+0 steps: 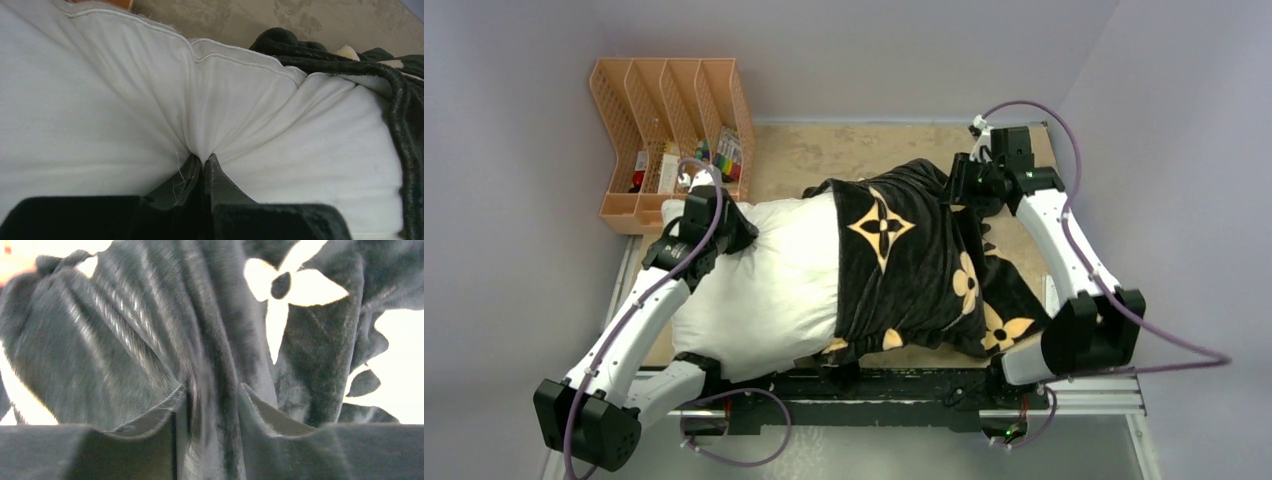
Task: Remove the pillowcase from the pillow
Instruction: Remove the pillow from the pillowcase.
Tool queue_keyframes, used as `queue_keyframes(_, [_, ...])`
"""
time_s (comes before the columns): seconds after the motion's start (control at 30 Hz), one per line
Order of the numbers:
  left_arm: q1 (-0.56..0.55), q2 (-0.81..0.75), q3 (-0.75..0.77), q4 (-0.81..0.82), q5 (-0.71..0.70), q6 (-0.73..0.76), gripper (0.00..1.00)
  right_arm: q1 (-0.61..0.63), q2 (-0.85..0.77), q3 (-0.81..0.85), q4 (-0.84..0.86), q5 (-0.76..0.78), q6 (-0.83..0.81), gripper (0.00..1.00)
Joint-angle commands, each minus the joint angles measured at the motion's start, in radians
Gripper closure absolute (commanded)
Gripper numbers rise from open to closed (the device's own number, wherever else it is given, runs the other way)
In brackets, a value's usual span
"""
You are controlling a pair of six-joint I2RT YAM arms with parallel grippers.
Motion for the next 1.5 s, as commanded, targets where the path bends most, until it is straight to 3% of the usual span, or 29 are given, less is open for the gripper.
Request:
queue_keyframes(0.0, [0.042,0.043,0.053,-0.155,-0.118,0.095,1.00,0.069,-0.209,-0.084,0.105,-0.001,-0.070,0.46])
queue_keyframes(0.03, [0.043,0.057,0.067,-0.145,-0.113,0.099,1.00,0.071,-0.248,-0.123,0.104,0.003,-0.072,0.40])
queue_keyframes(0.1, [0.049,0.087,0.091,-0.120,-0.092,0.098,1.00,0.081,-0.321,-0.185,0.129,-0.093,-0.057,0.38])
queue_keyframes(0.2, [0.058,0.138,0.141,-0.093,-0.075,0.100,1.00,0.191,-0.434,-0.281,0.173,-0.172,0.022,0.30])
queue_keyframes(0.43, [0.084,0.223,0.254,-0.061,0.016,0.123,0.99,0.673,-0.477,-0.405,0.081,0.077,0.217,0.27])
queue_keyframes(0.47, [0.084,0.228,0.263,-0.063,0.029,0.131,0.93,0.773,-0.464,-0.417,0.082,0.150,0.256,0.27])
queue_keyframes(0.53, [0.084,0.220,0.264,-0.067,0.058,0.155,0.80,0.860,-0.409,-0.437,0.120,0.268,0.314,0.27])
queue_keyframes(0.67, [0.084,0.155,0.258,-0.098,0.100,0.201,0.51,0.878,-0.206,-0.358,0.184,0.465,0.383,0.44])
queue_keyframes(0.7, [0.084,0.134,0.266,-0.120,0.106,0.215,0.46,0.880,-0.165,-0.328,0.211,0.489,0.370,0.52])
queue_keyframes(0.77, [0.082,0.090,0.285,-0.169,0.132,0.245,0.37,0.881,-0.109,-0.260,0.242,0.552,0.362,0.78])
queue_keyframes(0.83, [0.082,0.039,0.298,-0.221,0.180,0.262,0.32,0.881,-0.091,-0.196,0.245,0.613,0.379,0.92])
queue_keyframes(1.07, [0.063,-0.110,0.241,-0.318,0.486,0.231,0.25,0.879,-0.101,-0.175,0.338,0.630,0.294,0.95])
queue_keyframes(1.2, [-0.043,-0.161,0.164,-0.303,0.389,0.166,0.23,0.879,-0.079,-0.147,0.319,0.656,0.245,0.93])
queue_keyframes(1.37, [-0.279,-0.127,0.078,-0.212,0.229,0.058,0.21,0.878,-0.093,-0.129,0.294,0.625,0.243,0.90])
queue_keyframes(1.47, [-0.467,-0.059,0.129,-0.218,0.066,0.002,0.20,0.878,-0.130,-0.174,0.311,0.611,0.272,0.86])
